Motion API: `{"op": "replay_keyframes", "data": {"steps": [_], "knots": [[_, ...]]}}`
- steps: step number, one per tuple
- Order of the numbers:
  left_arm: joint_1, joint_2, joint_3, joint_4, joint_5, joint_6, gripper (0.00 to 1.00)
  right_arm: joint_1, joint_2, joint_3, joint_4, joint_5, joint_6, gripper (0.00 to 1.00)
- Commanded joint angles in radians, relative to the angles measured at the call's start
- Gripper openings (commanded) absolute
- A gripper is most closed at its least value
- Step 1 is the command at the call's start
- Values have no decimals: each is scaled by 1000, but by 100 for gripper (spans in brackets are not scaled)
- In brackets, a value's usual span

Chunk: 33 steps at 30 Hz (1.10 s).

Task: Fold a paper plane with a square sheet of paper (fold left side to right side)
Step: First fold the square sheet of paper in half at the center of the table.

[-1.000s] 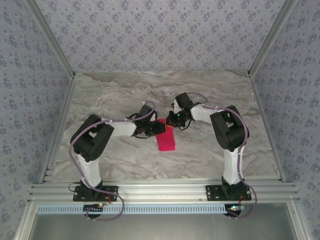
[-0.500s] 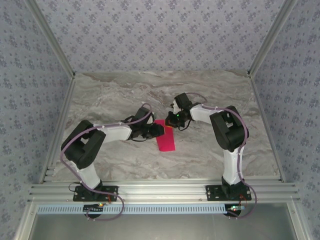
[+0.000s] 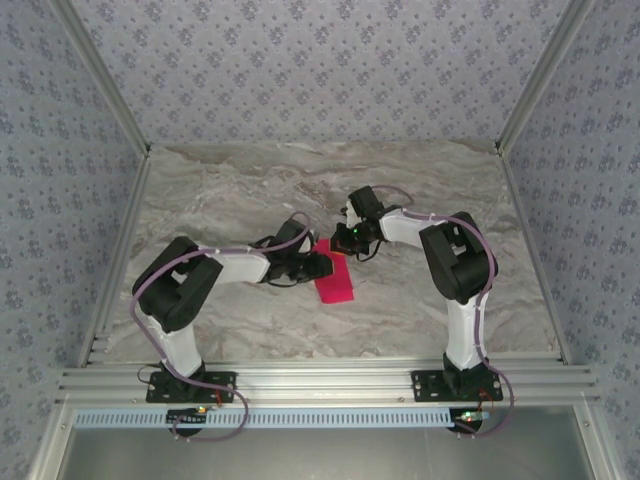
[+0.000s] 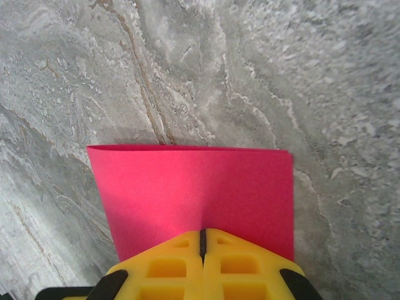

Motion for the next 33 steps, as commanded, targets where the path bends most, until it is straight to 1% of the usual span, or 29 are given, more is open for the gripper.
{"op": "replay_keyframes", "data": {"steps": [1,9,24,29,33], "knots": [[-29,-9,-29,-17,9,22,30,12,36,-38,-112,84,-8,0],[-100,-64,-90,-57,-33,23,28,11,39,-39,-116,89,-9,0],[-256,-148,-205,-51,-102,-82,27,9,31,-39,-121,86,-10,0],[-272,-188,-256,-1,-100,-126,27,10,27,-39,-116,82,-6,0],[-272,-250,-258,-20,-103,-116,27,-5,13,-86,-94,81,4,0]]}}
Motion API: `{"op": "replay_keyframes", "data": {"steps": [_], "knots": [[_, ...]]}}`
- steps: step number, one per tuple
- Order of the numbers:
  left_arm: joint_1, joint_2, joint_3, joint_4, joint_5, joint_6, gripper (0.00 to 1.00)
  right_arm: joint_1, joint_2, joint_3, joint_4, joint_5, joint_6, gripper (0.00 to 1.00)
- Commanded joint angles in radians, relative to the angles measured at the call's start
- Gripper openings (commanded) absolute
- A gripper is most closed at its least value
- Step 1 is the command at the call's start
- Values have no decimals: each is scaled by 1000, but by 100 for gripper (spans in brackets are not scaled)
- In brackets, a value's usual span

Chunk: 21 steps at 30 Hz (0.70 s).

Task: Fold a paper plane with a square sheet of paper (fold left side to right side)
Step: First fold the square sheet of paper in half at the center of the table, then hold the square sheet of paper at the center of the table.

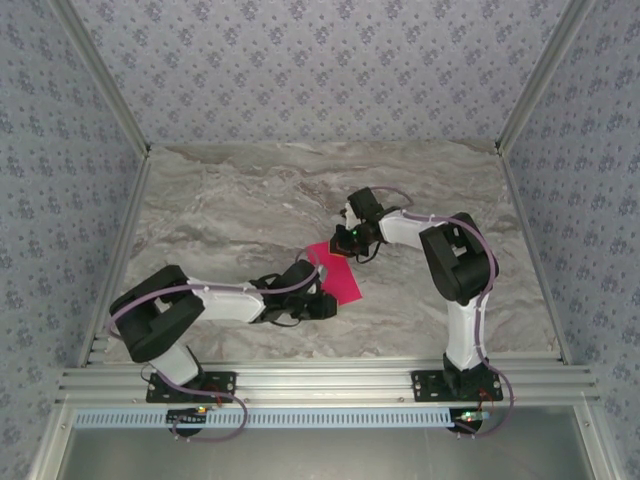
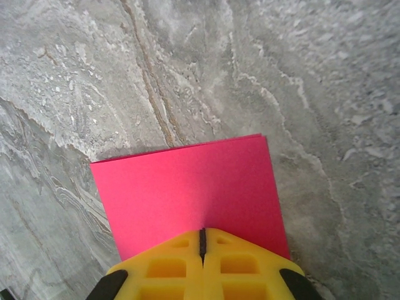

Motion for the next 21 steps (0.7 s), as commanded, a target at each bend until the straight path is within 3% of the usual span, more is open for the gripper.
{"op": "replay_keyframes", "data": {"steps": [1,5,13,21], "knots": [[-11,-55,-2,-86,37,-7,27,-14,25,-68,-93,74,5,0],[12,-109,6,-106,55,1,28,-28,9,-80,-83,67,7,0],[187,-265,-21,-168,104,36,31,-81,-77,-175,-29,85,42,0],[292,-168,69,-128,182,72,32,-79,-155,-179,45,27,25,1]]}}
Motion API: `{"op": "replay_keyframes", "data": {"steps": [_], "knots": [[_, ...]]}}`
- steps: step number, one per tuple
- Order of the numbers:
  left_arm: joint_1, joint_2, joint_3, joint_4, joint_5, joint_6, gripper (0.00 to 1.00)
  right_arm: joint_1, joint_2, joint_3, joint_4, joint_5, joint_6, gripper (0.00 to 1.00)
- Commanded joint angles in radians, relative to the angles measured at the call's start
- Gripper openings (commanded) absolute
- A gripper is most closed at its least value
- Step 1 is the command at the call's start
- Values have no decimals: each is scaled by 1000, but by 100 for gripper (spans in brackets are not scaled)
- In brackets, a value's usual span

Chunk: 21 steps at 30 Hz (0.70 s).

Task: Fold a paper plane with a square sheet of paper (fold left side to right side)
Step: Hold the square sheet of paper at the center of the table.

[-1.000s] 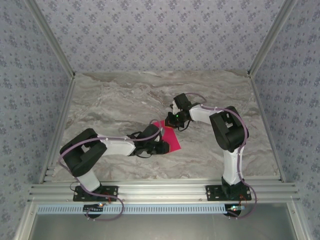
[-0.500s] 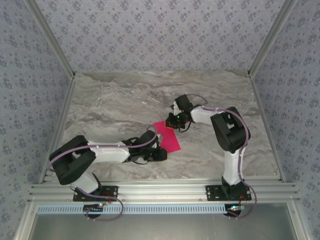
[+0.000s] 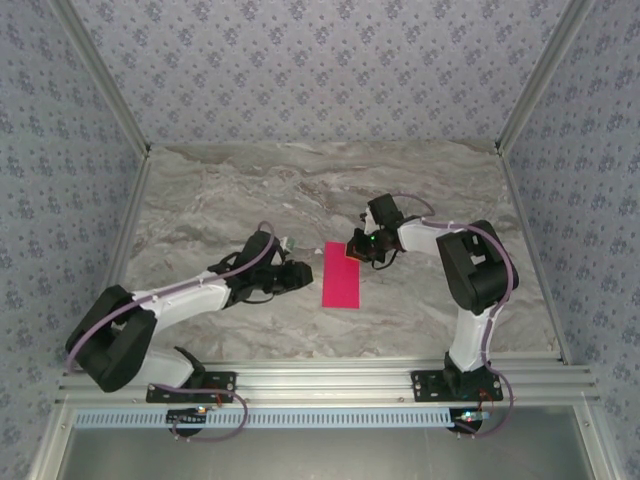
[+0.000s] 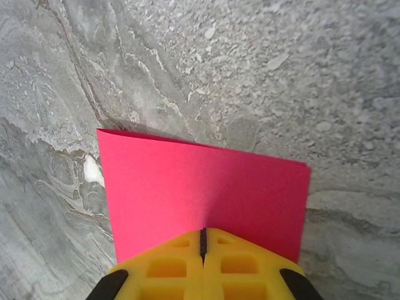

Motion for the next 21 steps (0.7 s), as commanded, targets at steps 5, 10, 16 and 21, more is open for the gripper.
{"op": "replay_keyframes", "data": {"steps": [5,10,16,21], "knots": [[8,195,204,11,79,59,31,-5,-135,4,-101,72,-70,18],[15,349,345,-8,70,87,31,-30,-300,-98,-163,154,-106,36],[36,515,505,-87,35,136,30,-52,-478,-251,-205,141,-101,47],[51,599,596,-139,22,165,29,-52,-565,-339,-229,111,-90,51]]}}
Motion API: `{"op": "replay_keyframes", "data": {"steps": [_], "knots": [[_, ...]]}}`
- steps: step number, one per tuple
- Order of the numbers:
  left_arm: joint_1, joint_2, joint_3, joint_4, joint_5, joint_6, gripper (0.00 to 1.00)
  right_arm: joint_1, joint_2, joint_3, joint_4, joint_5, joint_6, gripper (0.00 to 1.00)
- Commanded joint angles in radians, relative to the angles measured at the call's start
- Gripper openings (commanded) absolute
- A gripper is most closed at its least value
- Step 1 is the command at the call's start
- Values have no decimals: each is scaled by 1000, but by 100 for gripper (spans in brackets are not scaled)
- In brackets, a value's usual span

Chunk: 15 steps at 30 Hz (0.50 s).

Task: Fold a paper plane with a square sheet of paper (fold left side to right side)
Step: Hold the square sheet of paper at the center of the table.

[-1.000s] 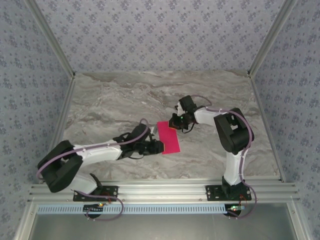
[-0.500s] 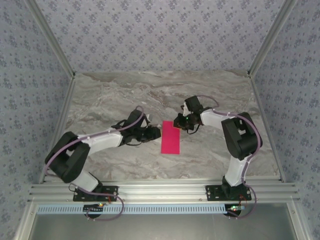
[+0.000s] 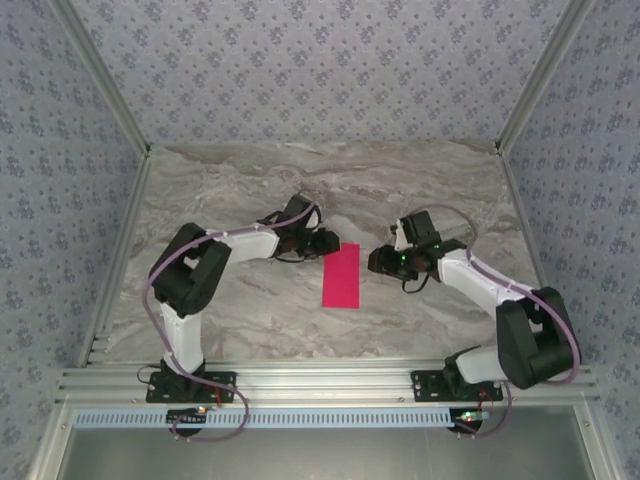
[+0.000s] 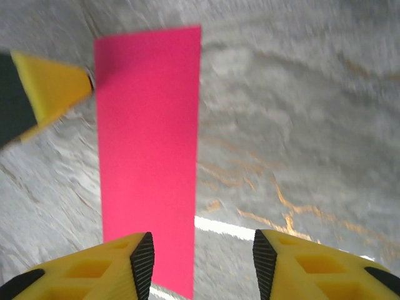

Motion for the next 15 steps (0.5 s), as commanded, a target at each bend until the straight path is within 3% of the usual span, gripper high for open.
{"op": "replay_keyframes", "data": {"steps": [1,8,15], "knots": [[9,42,72,-81,-25,56,29,-1,-50,-42,-58,-11,-3,52],[9,78,81,-117,-49,65,29,2,-55,-76,-26,-92,38,57],[10,69,31,-108,-58,62,29,7,0,-71,46,-148,136,54]]}}
